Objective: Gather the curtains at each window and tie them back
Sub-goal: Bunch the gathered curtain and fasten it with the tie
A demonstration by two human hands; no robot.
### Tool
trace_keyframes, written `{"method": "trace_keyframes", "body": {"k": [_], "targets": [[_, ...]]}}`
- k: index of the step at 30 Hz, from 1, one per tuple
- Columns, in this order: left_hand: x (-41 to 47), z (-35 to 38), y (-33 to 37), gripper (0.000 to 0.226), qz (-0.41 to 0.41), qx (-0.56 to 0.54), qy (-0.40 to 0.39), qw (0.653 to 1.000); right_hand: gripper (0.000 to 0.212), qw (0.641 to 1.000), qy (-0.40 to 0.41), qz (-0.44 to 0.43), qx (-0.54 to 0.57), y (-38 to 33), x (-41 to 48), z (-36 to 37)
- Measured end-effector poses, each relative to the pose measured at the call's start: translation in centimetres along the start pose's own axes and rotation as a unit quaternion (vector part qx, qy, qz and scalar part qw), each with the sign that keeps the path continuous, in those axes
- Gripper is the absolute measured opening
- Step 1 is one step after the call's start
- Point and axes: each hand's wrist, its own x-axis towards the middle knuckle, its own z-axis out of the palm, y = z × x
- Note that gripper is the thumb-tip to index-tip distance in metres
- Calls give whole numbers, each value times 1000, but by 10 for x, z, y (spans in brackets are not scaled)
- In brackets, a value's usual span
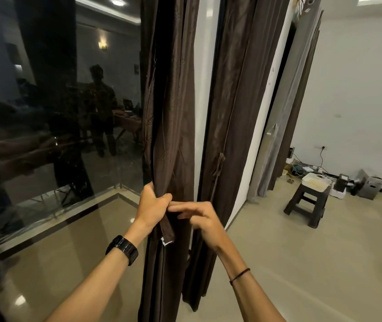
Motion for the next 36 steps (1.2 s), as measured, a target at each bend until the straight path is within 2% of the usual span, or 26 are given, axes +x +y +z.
{"method": "trace_keyframes", "body": {"k": [2, 3, 4, 5, 9, 14, 16, 18, 20, 21, 22, 23, 24, 25, 27, 30, 33, 36], "targets": [[0, -3, 1, 31, -21, -3, -22, 1000, 38, 979, 187, 20, 76, 12, 8, -15], [0, -4, 1, 36, -33, -8, -35, 999, 38, 964, 253, 50, 72, 22, 15, -24], [-1, -5, 2, 40, -42, -6, -47, 998, 38, 956, 273, 85, 60, 26, 23, -30], [-2, -6, 4, 41, -50, 0, -60, 997, 36, 960, 249, 114, 52, 30, 31, -32], [-2, -5, 11, 39, -57, 49, -114, 991, 36, 978, 52, 172, 101, 28, 45, -24], [0, -11, 14, 41, -32, 125, -133, 983, 37, 955, -52, 192, 221, 22, 47, -29], [2, -14, 14, 39, -24, 145, -133, 980, 30, 969, -60, 183, 153, 18, 50, -27], [4, -14, 12, 28, -3, 174, -131, 976, 24, 989, -25, 146, -19, 11, 55, -21], [5, -12, 8, 8, 36, 229, -91, 968, 37, 970, 55, 96, -218, 8, 61, -14], [6, -13, 6, 3, 63, 272, -55, 959, 37, 937, 100, 75, -327, 9, 62, -12], [5, -14, 5, 8, 90, 328, -17, 940, 31, 888, 141, 60, -433, 10, 60, -10], [5, -15, 4, 17, 109, 386, 13, 916, 25, 841, 172, 52, -510, 11, 55, -9], [6, -15, 3, 28, 117, 433, 33, 893, 27, 813, 195, 34, -547, 12, 49, -9], [5, -15, 4, 35, 117, 463, 43, 878, 30, 804, 211, 2, -556, 11, 43, -6], [4, -13, 7, 40, 92, 478, 36, 873, 28, 807, 216, -115, -538, 5, 30, 3], [4, -8, 8, 31, 84, 478, 8, 874, 17, 768, 166, -300, -541, 2, 22, 19], [0, -6, 8, 21, 100, 474, -1, 875, 14, 737, 83, -369, -561, -2, 27, 18], [-4, -10, 7, 26, 108, 447, 19, 888, 18, 698, 1, -414, -583, -13, 33, 7]]}}
